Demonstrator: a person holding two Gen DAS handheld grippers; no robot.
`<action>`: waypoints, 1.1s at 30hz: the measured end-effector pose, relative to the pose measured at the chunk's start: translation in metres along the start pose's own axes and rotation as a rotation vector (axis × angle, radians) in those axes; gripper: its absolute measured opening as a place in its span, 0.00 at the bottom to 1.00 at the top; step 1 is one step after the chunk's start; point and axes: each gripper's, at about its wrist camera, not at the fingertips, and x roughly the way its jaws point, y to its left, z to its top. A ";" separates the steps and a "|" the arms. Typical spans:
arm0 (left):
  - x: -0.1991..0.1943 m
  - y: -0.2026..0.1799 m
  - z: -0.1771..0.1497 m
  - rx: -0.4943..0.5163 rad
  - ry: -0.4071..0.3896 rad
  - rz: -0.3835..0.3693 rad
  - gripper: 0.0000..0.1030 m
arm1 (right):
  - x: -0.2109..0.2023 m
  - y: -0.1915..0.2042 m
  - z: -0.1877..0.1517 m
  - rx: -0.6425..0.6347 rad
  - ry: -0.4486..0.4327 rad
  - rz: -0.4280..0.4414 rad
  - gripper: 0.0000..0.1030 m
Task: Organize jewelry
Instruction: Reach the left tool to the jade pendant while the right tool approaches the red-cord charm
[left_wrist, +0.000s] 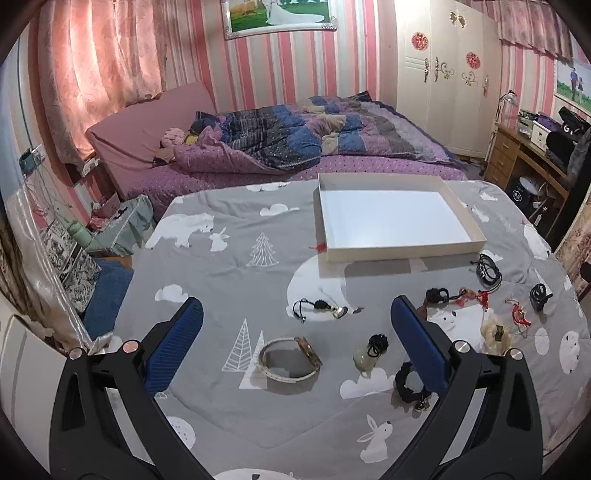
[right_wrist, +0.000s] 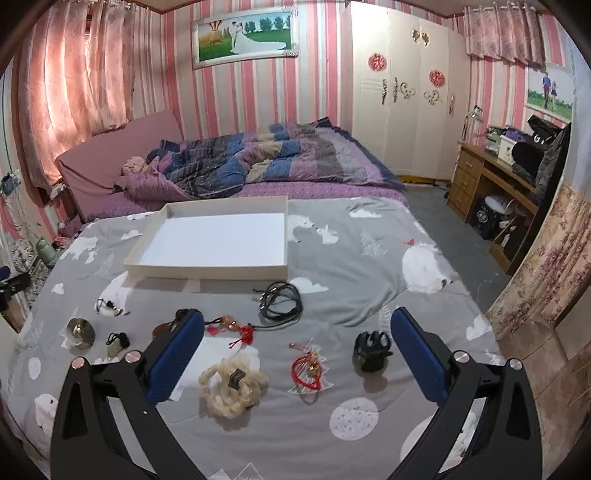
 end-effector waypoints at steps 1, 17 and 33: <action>-0.001 -0.001 0.002 0.005 -0.008 0.010 0.97 | 0.002 -0.001 0.000 0.002 0.005 0.005 0.98; 0.027 -0.059 -0.010 0.006 0.006 0.026 0.97 | 0.042 -0.028 0.002 -0.078 0.038 0.050 0.98; 0.093 -0.078 -0.051 0.052 0.108 -0.007 0.76 | 0.105 -0.019 -0.053 -0.073 0.207 0.040 0.78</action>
